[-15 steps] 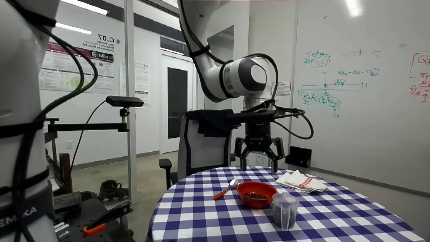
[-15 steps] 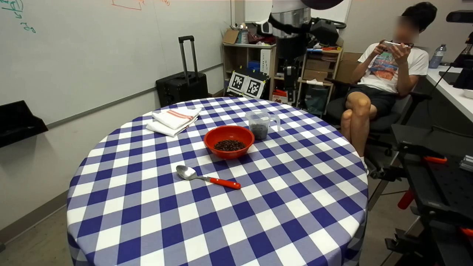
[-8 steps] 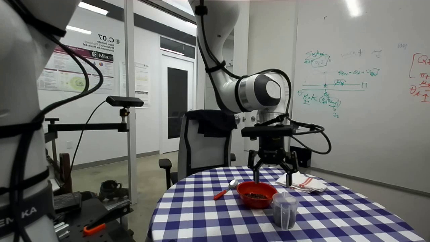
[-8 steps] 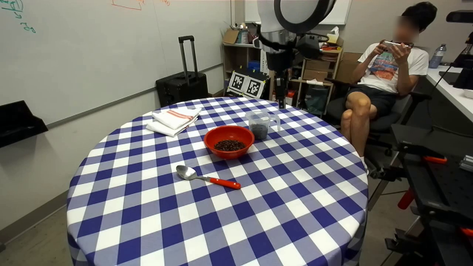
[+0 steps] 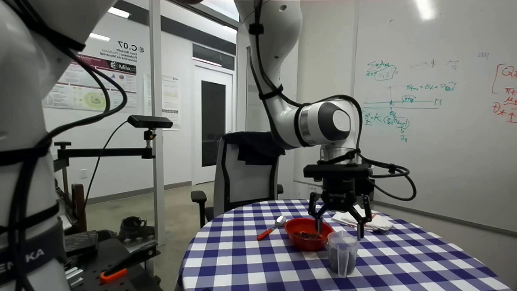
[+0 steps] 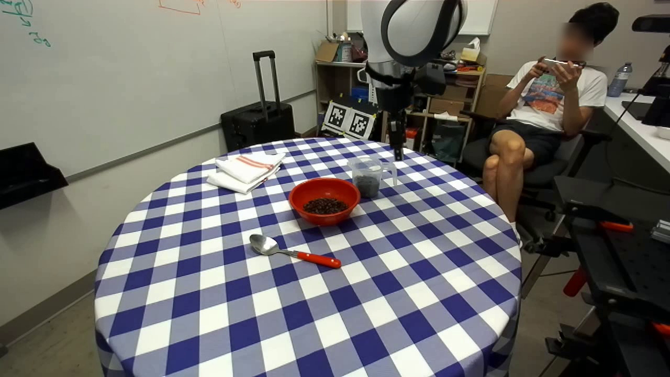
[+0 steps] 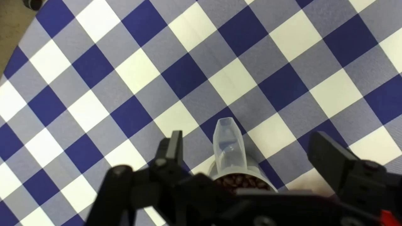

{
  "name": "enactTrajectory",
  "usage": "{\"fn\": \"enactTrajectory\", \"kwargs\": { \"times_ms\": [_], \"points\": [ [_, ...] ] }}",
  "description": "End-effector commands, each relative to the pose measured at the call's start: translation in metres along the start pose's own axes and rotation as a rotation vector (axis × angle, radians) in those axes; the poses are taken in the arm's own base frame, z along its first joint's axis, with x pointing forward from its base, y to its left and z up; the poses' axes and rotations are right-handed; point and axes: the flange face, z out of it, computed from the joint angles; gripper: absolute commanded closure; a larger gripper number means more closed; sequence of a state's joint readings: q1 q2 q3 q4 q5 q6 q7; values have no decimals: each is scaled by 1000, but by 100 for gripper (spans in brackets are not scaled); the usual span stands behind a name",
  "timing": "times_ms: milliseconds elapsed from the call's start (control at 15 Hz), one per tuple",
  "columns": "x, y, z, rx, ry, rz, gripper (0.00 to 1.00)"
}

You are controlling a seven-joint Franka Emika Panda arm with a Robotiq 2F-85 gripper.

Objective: Pour the contents of the cup into the bowl

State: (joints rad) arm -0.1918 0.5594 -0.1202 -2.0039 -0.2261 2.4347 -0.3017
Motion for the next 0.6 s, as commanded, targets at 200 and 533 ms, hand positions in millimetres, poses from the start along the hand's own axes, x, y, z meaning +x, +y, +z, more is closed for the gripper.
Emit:
{"fn": "enactTrajectory", "kwargs": {
  "times_ms": [200, 533],
  "points": [
    [20, 7, 22, -7, -5, -34, 0],
    [32, 11, 30, -12, -2, -36, 0]
  ]
}}
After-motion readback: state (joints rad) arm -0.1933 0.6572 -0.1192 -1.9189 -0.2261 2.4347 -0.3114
